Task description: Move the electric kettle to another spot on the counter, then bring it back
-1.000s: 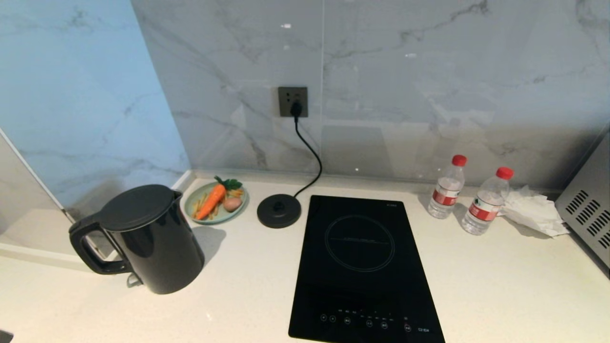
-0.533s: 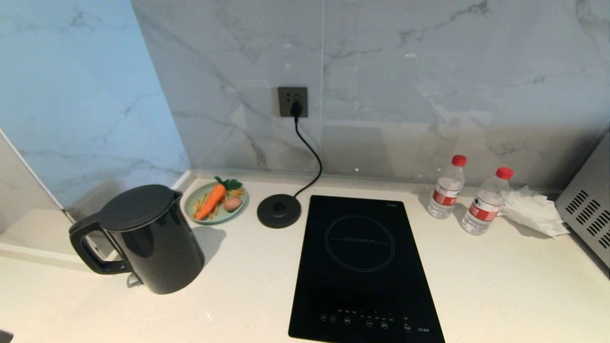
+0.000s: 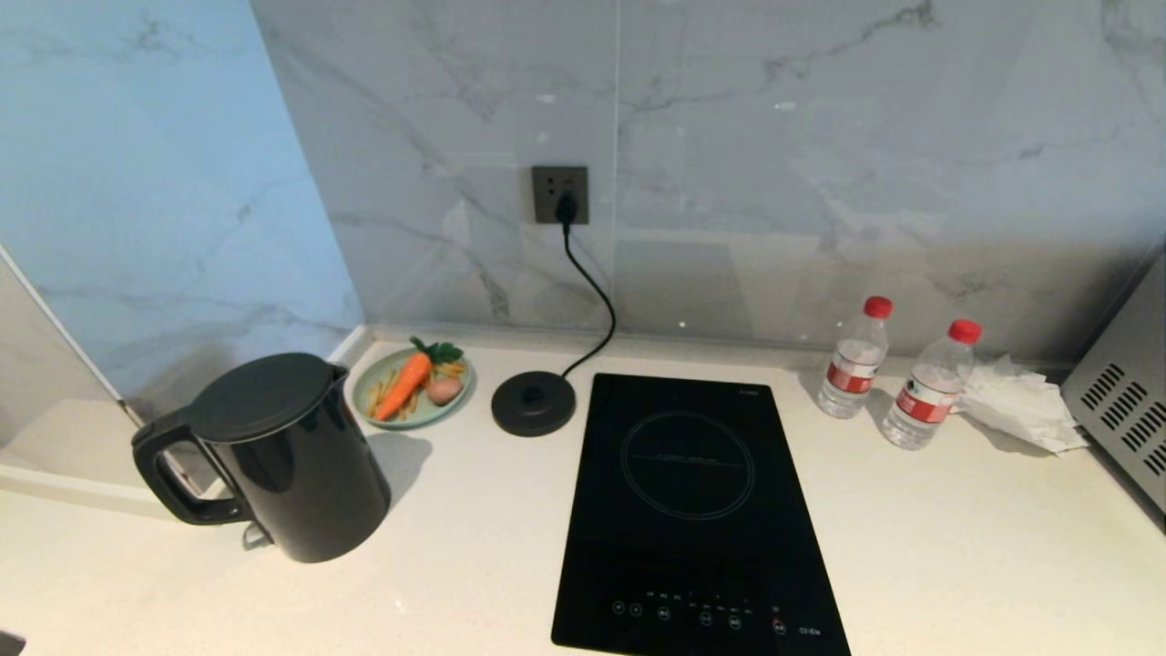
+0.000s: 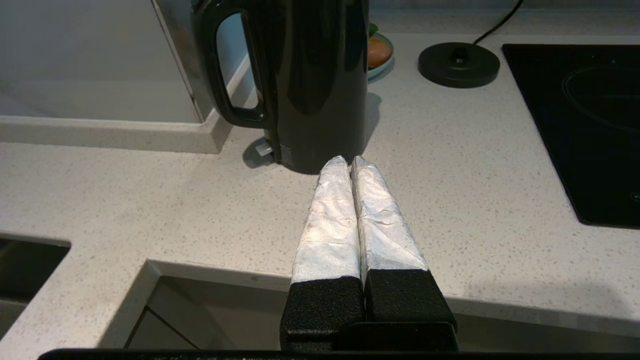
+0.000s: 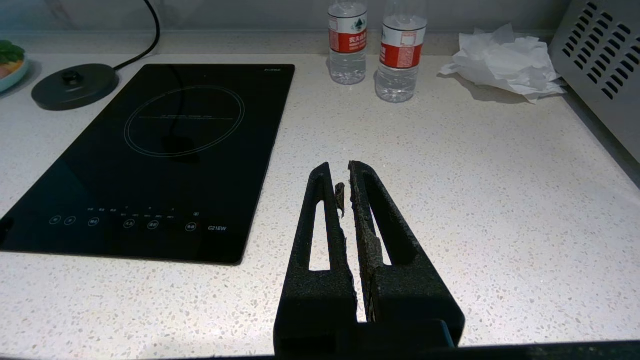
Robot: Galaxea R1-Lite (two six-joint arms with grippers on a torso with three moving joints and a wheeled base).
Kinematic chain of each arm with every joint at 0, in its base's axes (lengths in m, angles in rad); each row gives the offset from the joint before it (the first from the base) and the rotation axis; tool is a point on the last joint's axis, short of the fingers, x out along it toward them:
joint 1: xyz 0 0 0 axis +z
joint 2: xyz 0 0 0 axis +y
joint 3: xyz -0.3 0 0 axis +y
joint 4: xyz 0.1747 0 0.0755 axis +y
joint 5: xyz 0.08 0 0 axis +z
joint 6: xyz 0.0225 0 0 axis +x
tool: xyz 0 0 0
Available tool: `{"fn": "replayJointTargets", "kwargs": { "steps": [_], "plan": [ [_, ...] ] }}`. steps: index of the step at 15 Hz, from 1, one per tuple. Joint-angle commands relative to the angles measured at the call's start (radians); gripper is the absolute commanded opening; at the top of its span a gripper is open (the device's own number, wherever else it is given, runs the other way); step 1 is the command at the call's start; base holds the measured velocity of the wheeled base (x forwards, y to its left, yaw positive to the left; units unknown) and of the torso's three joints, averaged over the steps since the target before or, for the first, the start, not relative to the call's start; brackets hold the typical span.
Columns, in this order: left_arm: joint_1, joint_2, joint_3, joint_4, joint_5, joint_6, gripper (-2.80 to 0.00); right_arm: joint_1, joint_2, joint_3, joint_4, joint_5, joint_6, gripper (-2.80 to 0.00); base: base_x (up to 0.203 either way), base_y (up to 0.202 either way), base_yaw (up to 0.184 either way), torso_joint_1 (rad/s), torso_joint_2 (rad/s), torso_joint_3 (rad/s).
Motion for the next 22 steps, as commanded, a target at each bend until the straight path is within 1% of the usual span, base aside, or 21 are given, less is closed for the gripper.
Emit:
{"fn": "replayJointTargets", "kwargs": {
  "steps": [1,2,3,4,5,22],
  "plan": [
    [0.000,0.003,0.001,-0.001,-0.005,-0.002,-2.80,0.000,0.000,0.000,0.000,0.000,0.001,-2.80,0.000,0.000,0.000,0.000,0.00,0.000],
    [0.001,0.003,0.003,0.002,-0.002,-0.002,-2.80,0.000,0.000,0.000,0.000,0.000,-0.001,-2.80,0.000,0.000,0.000,0.000,0.00,0.000],
    [-0.002,0.003,0.003,-0.001,0.002,-0.022,-2.80,0.000,0.000,-0.001,-0.001,0.000,0.000,-2.80,0.000,0.000,0.000,0.000,0.00,0.000],
    [-0.002,0.003,0.003,-0.002,0.006,-0.062,-2.80,0.000,0.000,0.000,-0.001,0.000,-0.001,-2.80,0.000,0.000,0.000,0.000,0.00,0.000],
    [-0.002,0.002,0.003,-0.004,0.007,-0.066,-2.80,0.000,0.000,-0.001,-0.001,0.000,0.000,-2.80,0.000,0.000,0.000,0.000,0.00,0.000],
    [-0.002,0.003,0.003,-0.004,0.006,-0.065,-2.80,0.000,0.000,-0.001,-0.001,0.000,0.001,-2.80,0.000,0.000,0.000,0.000,0.00,0.000]
  ]
}}
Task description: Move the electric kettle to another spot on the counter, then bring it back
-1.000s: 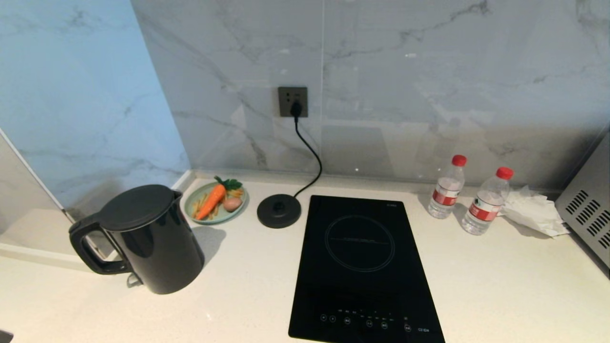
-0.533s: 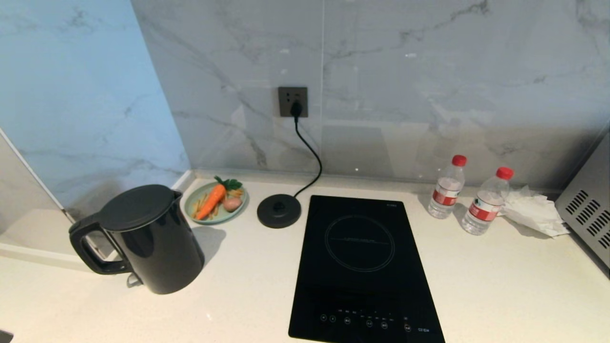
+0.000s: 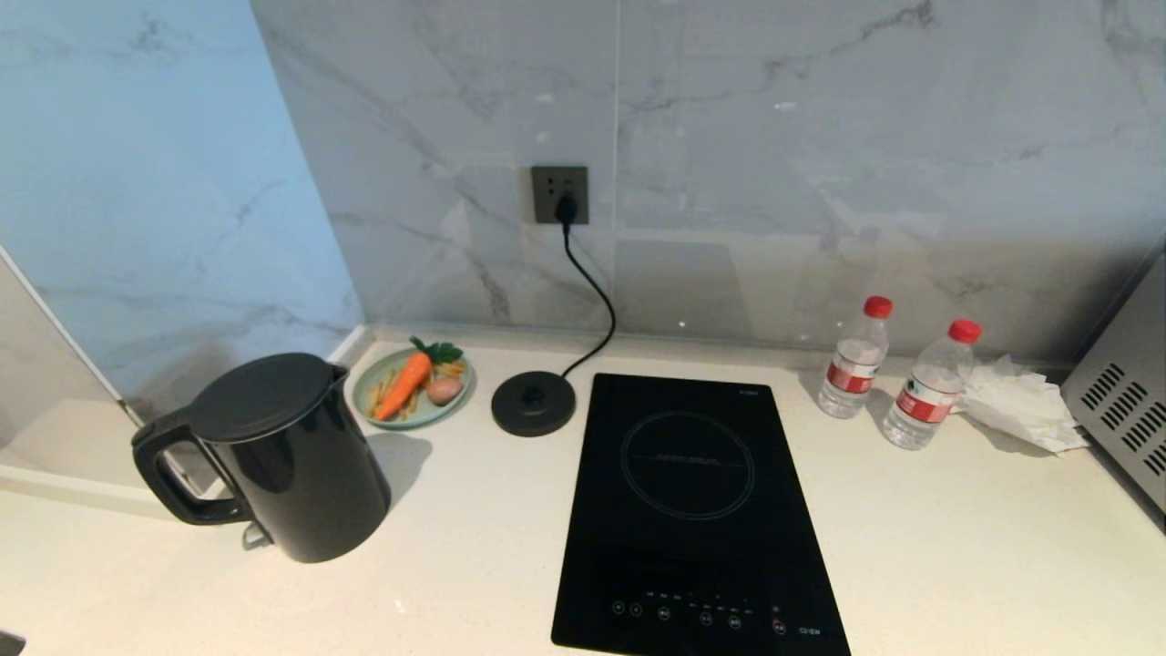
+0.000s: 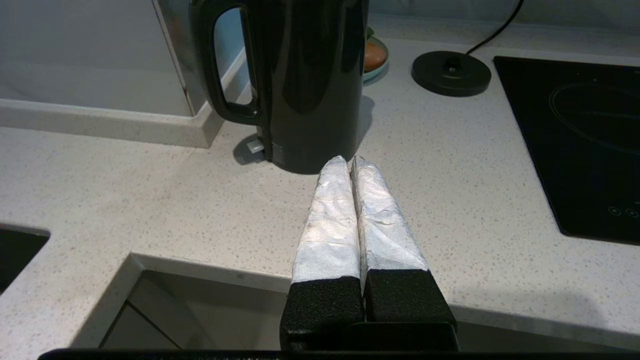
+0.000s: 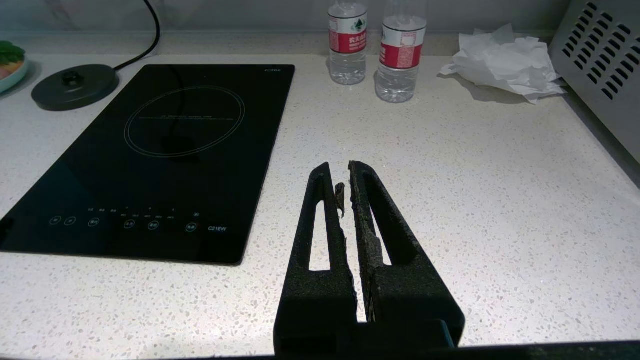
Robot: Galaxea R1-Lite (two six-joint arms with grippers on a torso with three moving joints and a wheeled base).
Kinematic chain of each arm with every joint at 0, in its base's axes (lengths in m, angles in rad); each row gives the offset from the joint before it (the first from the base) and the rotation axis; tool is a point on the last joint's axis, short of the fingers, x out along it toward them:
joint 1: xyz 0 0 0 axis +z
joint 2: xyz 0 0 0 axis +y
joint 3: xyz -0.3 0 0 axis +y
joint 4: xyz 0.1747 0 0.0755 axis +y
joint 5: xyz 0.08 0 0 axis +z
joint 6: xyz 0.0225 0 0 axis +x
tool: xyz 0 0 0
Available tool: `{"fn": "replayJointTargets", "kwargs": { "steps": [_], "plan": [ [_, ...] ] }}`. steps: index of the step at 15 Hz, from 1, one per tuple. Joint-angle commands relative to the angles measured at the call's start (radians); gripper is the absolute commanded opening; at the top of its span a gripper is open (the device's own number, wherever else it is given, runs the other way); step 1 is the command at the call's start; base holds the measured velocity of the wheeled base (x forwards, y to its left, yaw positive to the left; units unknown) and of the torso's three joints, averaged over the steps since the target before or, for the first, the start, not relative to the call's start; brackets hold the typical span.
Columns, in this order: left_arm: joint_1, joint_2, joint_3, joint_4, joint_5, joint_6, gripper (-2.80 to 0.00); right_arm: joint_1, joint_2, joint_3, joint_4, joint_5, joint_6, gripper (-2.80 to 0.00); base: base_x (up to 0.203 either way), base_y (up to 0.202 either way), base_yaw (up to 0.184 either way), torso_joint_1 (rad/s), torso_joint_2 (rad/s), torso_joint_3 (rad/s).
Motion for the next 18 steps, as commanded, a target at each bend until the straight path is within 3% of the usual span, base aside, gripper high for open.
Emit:
{"fn": "replayJointTargets", "kwargs": {
  "steps": [1,18],
  "plan": [
    [0.000,0.003,0.000,0.000,0.001,-0.001,-2.80,0.000,0.000,0.001,0.000,0.000,0.000,-2.80,0.000,0.000,0.000,0.000,0.00,0.000],
    [0.001,0.003,0.000,-0.002,0.001,-0.007,-2.80,0.000,0.000,0.000,0.000,0.000,-0.002,-2.80,0.000,0.000,0.000,0.000,0.00,0.000]
  ]
}}
